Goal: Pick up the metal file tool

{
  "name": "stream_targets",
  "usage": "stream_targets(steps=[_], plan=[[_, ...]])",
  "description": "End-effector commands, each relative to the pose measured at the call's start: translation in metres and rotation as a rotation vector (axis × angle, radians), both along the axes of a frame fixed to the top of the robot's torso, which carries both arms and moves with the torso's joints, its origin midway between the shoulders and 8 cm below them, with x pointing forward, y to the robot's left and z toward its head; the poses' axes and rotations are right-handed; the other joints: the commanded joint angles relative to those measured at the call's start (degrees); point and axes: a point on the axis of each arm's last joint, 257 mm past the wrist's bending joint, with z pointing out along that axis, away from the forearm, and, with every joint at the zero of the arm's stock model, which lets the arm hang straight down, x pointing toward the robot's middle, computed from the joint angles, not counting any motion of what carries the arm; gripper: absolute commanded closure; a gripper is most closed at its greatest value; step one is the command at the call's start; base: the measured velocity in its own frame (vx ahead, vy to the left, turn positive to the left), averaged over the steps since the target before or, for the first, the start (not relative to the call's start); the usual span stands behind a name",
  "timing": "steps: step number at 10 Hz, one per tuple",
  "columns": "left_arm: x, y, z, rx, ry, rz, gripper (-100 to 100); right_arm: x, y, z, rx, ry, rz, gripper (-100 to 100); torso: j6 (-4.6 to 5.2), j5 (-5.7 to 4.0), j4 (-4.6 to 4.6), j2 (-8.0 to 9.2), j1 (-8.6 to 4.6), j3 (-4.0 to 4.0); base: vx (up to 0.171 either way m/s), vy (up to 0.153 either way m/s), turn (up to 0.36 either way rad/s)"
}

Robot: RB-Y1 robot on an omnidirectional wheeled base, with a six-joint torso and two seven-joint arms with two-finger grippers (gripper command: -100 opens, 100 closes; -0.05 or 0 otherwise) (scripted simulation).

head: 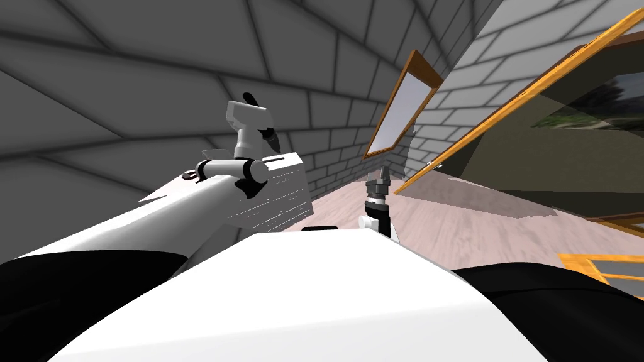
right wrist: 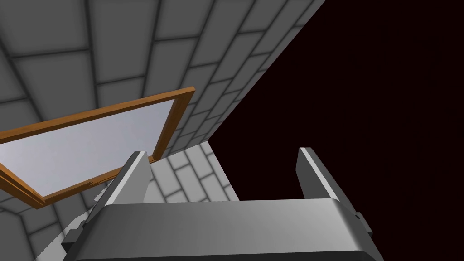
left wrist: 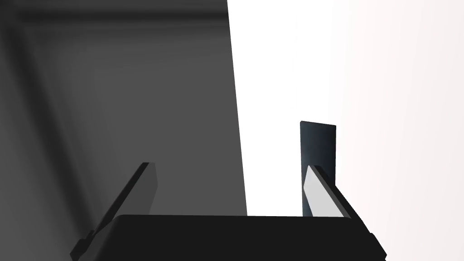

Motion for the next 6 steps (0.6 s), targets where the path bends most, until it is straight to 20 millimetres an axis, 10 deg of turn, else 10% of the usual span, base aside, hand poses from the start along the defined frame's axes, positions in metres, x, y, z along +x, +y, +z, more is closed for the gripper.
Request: stream_targets(steps=[1,6], plan=[[-0.009,-0.002,-0.01,-0.023,0.057,0.011,-100,0.0,0.0,0.0,0.0,0.0,0.0,0,0.0,0.0,0.0,0.0,0.0,0.0,0.005,0.064,0.014],[-0.034,-0.009,-0.023,-0.093,0.2,0.045,-100,0.0,0.0,0.0,0.0,0.0,0.0,0,-0.01,0.02,-0.02,-0.08,0.08,-0.04,0.018,0.066,0.02]])
